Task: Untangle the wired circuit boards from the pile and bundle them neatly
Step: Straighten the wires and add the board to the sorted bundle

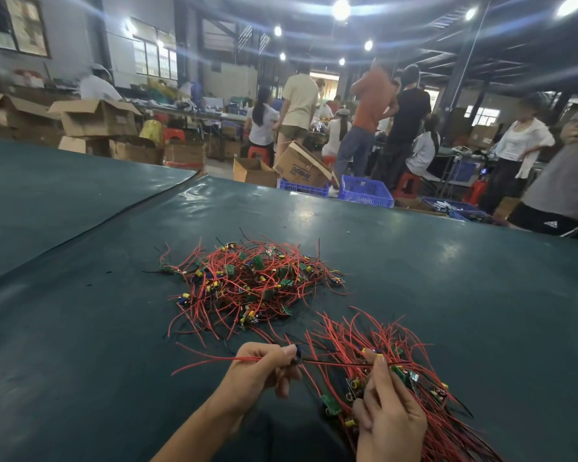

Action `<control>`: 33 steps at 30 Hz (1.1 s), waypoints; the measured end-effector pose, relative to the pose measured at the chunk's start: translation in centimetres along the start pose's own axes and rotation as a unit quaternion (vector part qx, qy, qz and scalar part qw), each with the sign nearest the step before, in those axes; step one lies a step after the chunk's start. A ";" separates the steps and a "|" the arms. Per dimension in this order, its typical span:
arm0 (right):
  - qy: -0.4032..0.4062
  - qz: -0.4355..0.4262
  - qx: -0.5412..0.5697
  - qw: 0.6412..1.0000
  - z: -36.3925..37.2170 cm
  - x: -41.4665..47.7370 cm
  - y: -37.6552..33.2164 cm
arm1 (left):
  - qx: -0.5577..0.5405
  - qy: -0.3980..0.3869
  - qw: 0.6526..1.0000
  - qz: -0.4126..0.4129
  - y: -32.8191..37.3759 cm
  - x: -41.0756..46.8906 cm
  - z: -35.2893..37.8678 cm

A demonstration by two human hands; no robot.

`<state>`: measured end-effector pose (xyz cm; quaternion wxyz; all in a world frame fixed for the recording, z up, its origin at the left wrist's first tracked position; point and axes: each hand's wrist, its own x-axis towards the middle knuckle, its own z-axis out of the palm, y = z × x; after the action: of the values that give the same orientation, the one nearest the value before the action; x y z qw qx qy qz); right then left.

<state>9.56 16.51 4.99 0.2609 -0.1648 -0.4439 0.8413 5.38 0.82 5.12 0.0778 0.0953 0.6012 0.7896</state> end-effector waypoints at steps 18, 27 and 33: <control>-0.103 0.010 -0.163 0.981 0.9 -1.5 1.7 | 0.044 -0.142 0.988 -0.030 -1.2 -0.5 0.8; -0.006 0.022 -0.047 0.999 -0.5 0.4 -0.3 | -0.034 -0.044 0.998 -0.035 -0.8 -0.6 -0.2; -0.069 0.027 -0.162 0.984 0.0 -0.6 0.4 | 0.053 -0.089 0.991 -0.084 -1.5 -1.0 0.1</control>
<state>9.94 15.93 4.68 0.1767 -0.1583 -0.5864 0.7745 6.40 1.04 3.63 0.1917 0.1184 0.6386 0.7358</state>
